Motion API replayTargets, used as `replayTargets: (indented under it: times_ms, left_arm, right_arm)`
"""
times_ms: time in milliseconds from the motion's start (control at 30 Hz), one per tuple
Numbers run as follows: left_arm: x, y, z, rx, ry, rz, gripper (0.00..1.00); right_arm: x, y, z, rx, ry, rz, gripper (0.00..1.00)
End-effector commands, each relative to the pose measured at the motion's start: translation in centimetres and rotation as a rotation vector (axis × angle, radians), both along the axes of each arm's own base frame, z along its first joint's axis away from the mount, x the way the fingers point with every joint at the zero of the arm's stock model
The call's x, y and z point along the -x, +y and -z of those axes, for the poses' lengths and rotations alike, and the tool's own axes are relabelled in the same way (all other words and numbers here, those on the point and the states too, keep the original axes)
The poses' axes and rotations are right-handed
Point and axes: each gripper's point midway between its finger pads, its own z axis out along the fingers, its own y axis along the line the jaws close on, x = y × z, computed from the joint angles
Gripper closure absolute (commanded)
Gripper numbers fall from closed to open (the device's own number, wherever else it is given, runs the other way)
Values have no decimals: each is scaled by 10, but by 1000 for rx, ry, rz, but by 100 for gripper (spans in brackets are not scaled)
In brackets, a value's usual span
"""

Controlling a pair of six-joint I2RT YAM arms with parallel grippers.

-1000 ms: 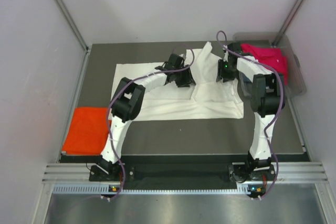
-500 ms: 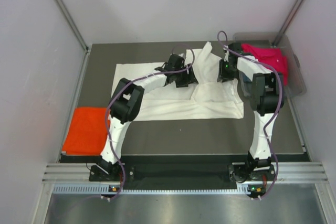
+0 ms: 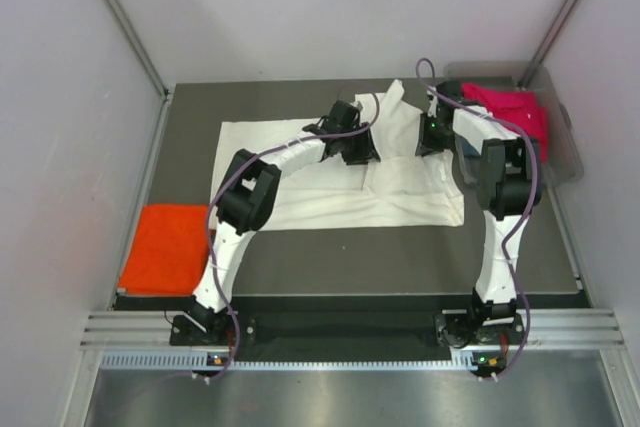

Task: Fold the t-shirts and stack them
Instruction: Fold the tshirt

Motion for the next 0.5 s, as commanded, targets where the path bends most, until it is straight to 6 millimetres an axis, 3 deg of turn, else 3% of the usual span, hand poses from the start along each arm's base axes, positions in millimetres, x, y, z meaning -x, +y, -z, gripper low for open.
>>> replayTargets:
  times_ms: [0,67,200,467]
  left_arm:
    - [-6,-5,-2,-18,-5,20,56]
    - [-7,-4,-3,-29,-13,23,71]
    - [-9,4,-8,-67,-31,10,97]
    - [-6,17,-16,-97,-47,-9,100]
  right_arm:
    - [-13,5,-1,-35,-29,-1,77]
    - [-14,6,-3,-37,-33,2,78]
    - [-16,8,-10,-50,-46,-2,97]
    - [-21,9,-52,-70,-128,39,100]
